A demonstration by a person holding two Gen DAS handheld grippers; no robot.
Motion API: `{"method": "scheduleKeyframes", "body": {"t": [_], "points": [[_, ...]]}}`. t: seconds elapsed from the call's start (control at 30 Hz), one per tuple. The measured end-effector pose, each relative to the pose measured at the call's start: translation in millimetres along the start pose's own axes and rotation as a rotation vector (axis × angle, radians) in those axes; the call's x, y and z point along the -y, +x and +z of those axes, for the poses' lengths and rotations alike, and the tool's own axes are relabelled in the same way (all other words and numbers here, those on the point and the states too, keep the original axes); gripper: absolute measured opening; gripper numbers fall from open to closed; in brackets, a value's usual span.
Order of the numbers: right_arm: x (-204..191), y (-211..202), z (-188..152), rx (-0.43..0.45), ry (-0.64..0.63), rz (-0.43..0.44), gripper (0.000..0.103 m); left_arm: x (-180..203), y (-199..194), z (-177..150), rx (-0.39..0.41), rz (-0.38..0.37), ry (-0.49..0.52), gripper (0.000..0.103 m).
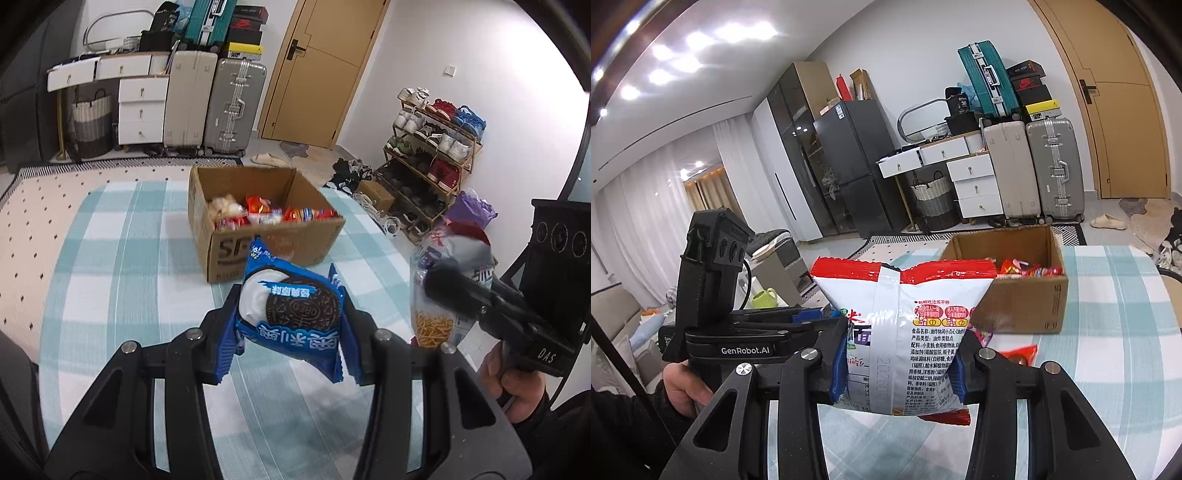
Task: Organize snacks
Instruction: 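Lift and carry both held packs over the cardboard box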
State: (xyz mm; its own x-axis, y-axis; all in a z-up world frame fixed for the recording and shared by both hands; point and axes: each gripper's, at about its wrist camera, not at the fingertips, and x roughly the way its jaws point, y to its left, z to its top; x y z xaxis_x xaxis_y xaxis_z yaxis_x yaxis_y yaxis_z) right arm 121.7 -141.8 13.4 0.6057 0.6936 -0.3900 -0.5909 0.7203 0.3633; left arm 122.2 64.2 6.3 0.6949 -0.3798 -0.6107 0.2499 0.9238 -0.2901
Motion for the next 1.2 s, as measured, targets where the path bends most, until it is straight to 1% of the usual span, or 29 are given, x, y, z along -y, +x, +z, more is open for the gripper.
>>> {"method": "scheduleKeyframes", "body": {"t": [0.07,0.17,0.33,0.47,0.53,0.63,0.7,0.77,0.8,0.87,0.9,0.97,1.1,1.2], "points": [[6,3,15,-0.001,0.000,0.002,0.043,1,4,18,-0.006,-0.016,-0.001,0.045],[17,10,40,-0.012,0.002,0.008,0.043,2,15,47,-0.020,-0.019,-0.001,0.045],[37,29,85,-0.054,-0.004,-0.027,0.043,9,44,96,-0.038,-0.009,0.027,0.045],[54,46,116,-0.073,0.006,-0.036,0.043,11,72,136,-0.068,-0.001,0.039,0.045],[65,52,132,-0.057,0.020,-0.049,0.043,10,86,155,-0.073,0.019,0.042,0.045],[81,66,156,-0.057,0.017,-0.085,0.043,11,107,183,-0.080,0.050,0.065,0.045],[92,80,169,-0.074,0.015,-0.096,0.043,8,125,200,-0.094,0.063,0.078,0.045],[104,98,180,-0.102,0.004,-0.118,0.043,5,148,214,-0.105,0.108,0.113,0.045],[109,107,183,-0.118,-0.007,-0.129,0.043,4,161,220,-0.114,0.115,0.127,0.045],[120,131,185,-0.169,-0.030,-0.160,0.043,-2,184,226,-0.151,0.104,0.132,0.045],[126,141,184,-0.193,-0.031,-0.167,0.043,-5,194,225,-0.163,0.114,0.126,0.045],[138,161,180,-0.231,-0.023,-0.171,0.043,-14,212,227,-0.186,0.105,0.100,0.045],[159,192,163,-0.296,0.012,-0.163,0.043,-30,243,217,-0.233,0.108,0.073,0.045],[168,205,147,-0.317,0.026,-0.164,0.043,-41,260,201,-0.268,0.109,0.059,0.045]]}}
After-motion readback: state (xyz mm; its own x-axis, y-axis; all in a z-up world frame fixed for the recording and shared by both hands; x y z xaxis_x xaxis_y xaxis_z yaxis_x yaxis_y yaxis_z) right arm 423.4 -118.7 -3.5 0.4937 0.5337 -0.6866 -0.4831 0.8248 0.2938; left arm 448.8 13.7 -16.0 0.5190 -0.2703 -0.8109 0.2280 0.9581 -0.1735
